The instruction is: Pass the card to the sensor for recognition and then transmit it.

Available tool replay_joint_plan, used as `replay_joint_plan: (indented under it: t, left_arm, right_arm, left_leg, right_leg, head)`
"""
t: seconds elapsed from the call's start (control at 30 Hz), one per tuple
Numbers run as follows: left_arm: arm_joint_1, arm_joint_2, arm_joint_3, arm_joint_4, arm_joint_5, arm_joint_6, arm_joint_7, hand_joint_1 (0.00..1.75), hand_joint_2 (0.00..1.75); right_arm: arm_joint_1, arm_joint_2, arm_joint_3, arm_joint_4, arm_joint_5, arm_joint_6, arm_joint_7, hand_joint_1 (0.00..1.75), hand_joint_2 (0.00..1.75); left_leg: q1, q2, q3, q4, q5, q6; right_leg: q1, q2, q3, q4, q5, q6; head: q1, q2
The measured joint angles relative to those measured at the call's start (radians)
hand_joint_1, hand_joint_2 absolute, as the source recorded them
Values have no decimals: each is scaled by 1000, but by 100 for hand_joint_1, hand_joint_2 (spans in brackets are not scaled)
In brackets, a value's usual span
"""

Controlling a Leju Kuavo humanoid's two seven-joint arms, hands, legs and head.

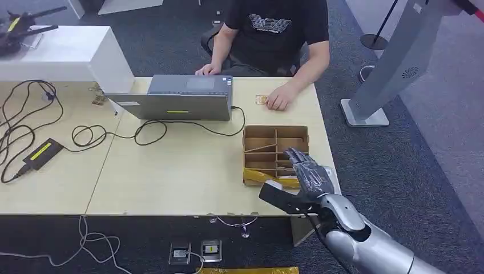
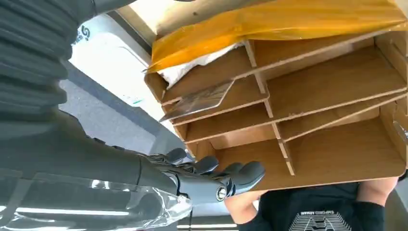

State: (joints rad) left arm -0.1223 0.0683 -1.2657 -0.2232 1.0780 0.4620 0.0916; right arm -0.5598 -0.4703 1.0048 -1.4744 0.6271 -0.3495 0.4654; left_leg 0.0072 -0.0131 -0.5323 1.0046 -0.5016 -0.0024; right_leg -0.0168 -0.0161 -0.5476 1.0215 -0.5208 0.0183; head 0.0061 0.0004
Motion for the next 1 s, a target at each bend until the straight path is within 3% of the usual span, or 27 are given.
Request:
replay_joint_plan:
  t: [0.3,0.5,1.0]
  left_arm:
    - [0,0,0,-1,-4,-1,3,0,0]
    - [0,0,0,-1,-3,-1,3,0,0]
    - [0,0,0,-1,-3,-1,3,0,0]
  right_arm:
    - [-37,30,29,73,-6,-36,-12,0,175]
    - [-42,42,30,98,-81,-49,-45,0,175]
    - [-54,56,41,134,-47,-60,-40,0,175]
  left_leg:
    - [0,0,0,0,0,0]
    - [0,0,0,0,0,0]
    - [0,0,0,0,0,0]
  right_leg:
    - [0,0,0,0,0,0]
    - [0,0,0,0,0,0]
    - [0,0,0,0,0,0]
  head:
    - [0,0]
    - [0,0]
    - [0,0]
